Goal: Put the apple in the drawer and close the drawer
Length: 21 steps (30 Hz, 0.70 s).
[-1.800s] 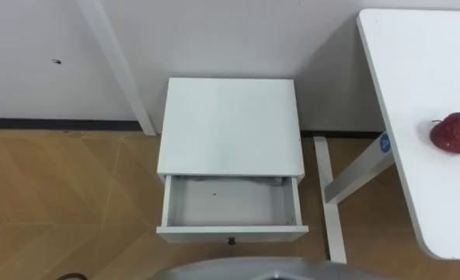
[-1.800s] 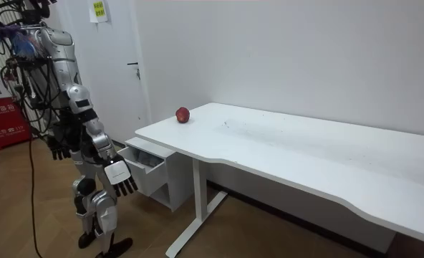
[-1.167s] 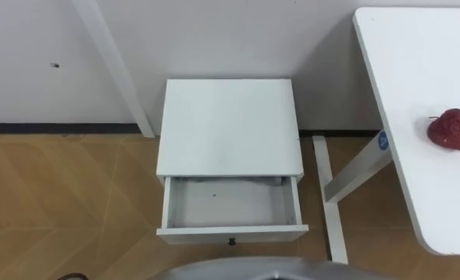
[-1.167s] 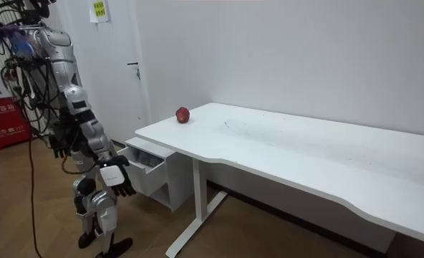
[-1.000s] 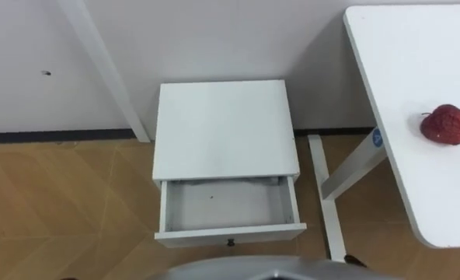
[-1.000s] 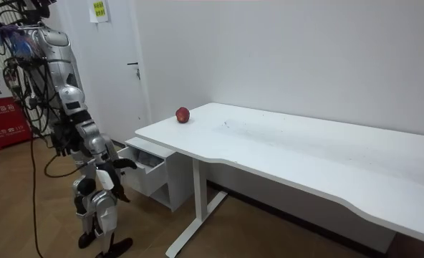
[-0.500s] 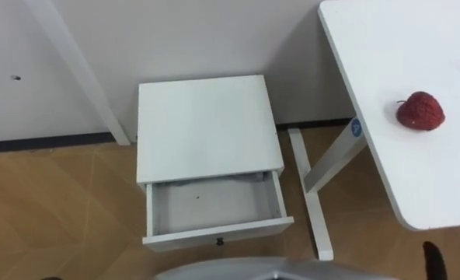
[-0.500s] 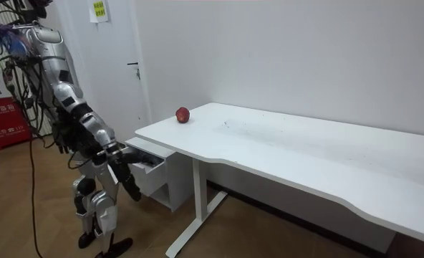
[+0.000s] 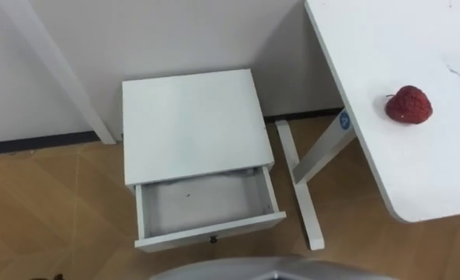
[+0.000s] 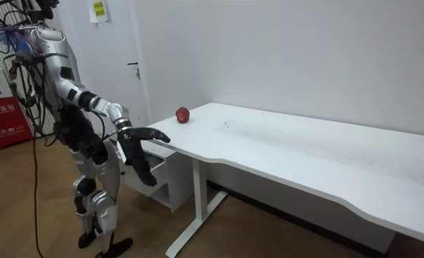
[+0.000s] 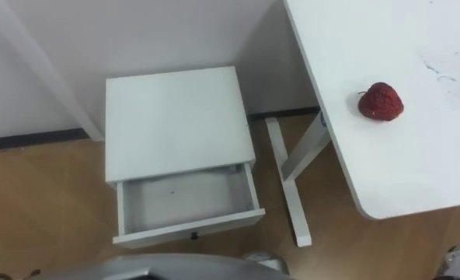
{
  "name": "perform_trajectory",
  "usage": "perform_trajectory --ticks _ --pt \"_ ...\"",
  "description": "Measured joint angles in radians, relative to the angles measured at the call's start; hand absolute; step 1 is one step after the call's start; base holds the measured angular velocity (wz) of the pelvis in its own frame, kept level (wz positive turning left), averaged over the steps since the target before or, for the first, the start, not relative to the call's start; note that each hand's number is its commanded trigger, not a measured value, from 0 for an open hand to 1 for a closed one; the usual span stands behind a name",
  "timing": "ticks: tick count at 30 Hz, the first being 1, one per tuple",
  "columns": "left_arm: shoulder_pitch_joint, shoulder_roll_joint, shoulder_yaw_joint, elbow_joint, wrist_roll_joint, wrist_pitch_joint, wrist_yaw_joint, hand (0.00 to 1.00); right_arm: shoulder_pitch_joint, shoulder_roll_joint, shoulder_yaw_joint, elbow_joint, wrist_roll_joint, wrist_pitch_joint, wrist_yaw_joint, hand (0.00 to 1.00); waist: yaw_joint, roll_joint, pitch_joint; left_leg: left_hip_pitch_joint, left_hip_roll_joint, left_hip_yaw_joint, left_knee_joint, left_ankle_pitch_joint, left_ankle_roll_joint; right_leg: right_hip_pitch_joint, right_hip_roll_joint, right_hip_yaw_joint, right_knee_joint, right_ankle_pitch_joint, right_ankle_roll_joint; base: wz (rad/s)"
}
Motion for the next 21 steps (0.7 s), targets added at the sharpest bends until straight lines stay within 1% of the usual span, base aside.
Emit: perform_trajectory --ticks 2,3,4,5,7,9,11,12,13,16,17,18,19,21 --pt "-0.001 0.0 -0.005 0.0 0.001 -0.005 -0.001 0.0 0.001 -0.014 0.008 -0.109 -0.091 -0.025 -0.063 0.0 0.003 0.007 -0.0001 -0.012 0.0 0.0 -0.001 0.001 -0.001 -0.016 0.0 -0.001 0.001 0.0 0.0 0.0" --pt "-0.001 0.0 -0.008 0.0 0.001 -0.005 -0.001 0.0 0.0 -0.017 0.012 -0.128 -0.122 -0.027 -0.076 0.0 0.005 0.008 0.0001 -0.015 0.0 0.001 -0.001 0.002 -0.002 -0.017 0.0 0.001 0.001 0.0 0.0 -0.03" --pt "-0.001 -0.002 -0.012 0.002 0.001 -0.007 -0.002 0.0 -0.001 -0.018 0.022 -0.166 -0.195 -0.031 -0.101 0.0 0.008 0.01 0.0022 -0.016 0.001 0.002 -0.002 0.002 -0.003 -0.02 0.001 0.004 0.002 0.0 0.0 -0.06" --pt "0.001 -0.002 -0.025 0.006 0.0 -0.008 -0.002 0.0 -0.001 -0.019 0.047 -0.194 -0.274 -0.041 -0.121 0.0 0.012 0.012 0.0023 -0.017 0.001 0.005 -0.002 0.002 -0.003 -0.026 0.002 0.006 0.002 0.0 0.0 -0.05" --pt "-0.001 -0.003 -0.053 0.006 -0.007 -0.011 -0.003 0.0 -0.001 -0.023 0.086 -0.212 -0.379 -0.046 -0.141 0.0 0.022 0.012 0.002 -0.019 0.001 0.005 -0.001 0.002 -0.003 -0.028 0.002 0.007 0.004 0.0 0.0 -0.02" --pt "-0.007 -0.004 -0.061 0.005 -0.004 -0.019 -0.009 0.0 -0.001 -0.023 0.119 -0.225 -0.462 -0.043 -0.15 0.0 0.035 0.011 0.0027 -0.022 0.001 0.006 0.001 0.002 -0.003 -0.031 0.001 0.005 0.004 0.0 0.0 0.0" --pt "-0.012 -0.005 -0.069 0.005 -0.002 -0.021 -0.01 0.0 0.0 -0.024 0.167 -0.253 -0.576 -0.042 -0.144 0.0 0.042 0.012 0.003 -0.022 0.0 0.003 0.0 0.002 -0.003 -0.033 -0.001 -0.002 0.002 0.0 0.0 0.04" --pt "-0.015 -0.005 -0.07 0.005 -0.002 -0.021 -0.01 0.0 0.002 -0.024 0.173 -0.26 -0.592 -0.042 -0.14 0.0 0.046 0.012 0.0031 -0.022 0.001 0.003 0.0 0.002 -0.003 -0.033 -0.001 -0.002 0.002 0.0 0.0 0.0" --pt "-0.022 -0.005 -0.075 0.005 -0.002 -0.021 -0.01 0.0 0.005 -0.024 0.184 -0.275 -0.627 -0.039 -0.137 0.0 0.058 0.012 0.0032 -0.022 0.002 0.003 -0.001 0.002 -0.003 -0.032 0.0 -0.002 0.002 0.0 0.0 0.0" --pt "-0.023 -0.005 -0.093 0.005 -0.002 -0.021 -0.013 0.0 0.009 -0.03 0.245 -0.312 -0.722 -0.036 -0.124 0.0 0.075 0.014 0.0041 -0.022 0.002 0.003 -0.002 0.002 -0.003 -0.031 0.001 -0.001 0.002 0.0 0.0 0.0" --pt "-0.023 -0.005 -0.097 0.006 -0.006 -0.021 -0.014 0.0 0.012 -0.034 0.271 -0.312 -0.781 -0.035 -0.106 0.0 0.081 0.014 0.0049 -0.021 0.002 0.003 -0.002 0.002 -0.003 -0.031 0.001 -0.002 0.002 0.0 0.0 0.0" --pt "-0.022 -0.005 -0.098 0.007 -0.007 -0.021 -0.014 0.0 0.012 -0.035 0.281 -0.312 -0.811 -0.035 -0.097 0.0 0.083 0.013 0.0051 -0.021 0.001 0.002 -0.002 0.002 -0.003 -0.031 0.001 -0.002 0.001 0.0 0.0 0.0" --pt "-0.022 -0.004 -0.098 0.007 -0.007 -0.021 -0.013 0.0 0.012 -0.036 0.297 -0.313 -0.844 -0.034 -0.074 0.0 0.085 0.011 0.0075 -0.018 0.002 0.002 -0.002 0.002 -0.003 -0.032 0.0 -0.003 -0.001 0.0 0.0 0.0" --pt "-0.018 -0.004 -0.098 0.007 -0.007 -0.021 -0.013 0.0 0.012 -0.038 0.326 -0.313 -0.854 -0.028 -0.041 0.0 0.088 0.01 0.0073 -0.016 0.007 -0.001 -0.003 0.002 -0.003 -0.03 0.0 -0.005 -0.001 0.0 0.0 0.04"
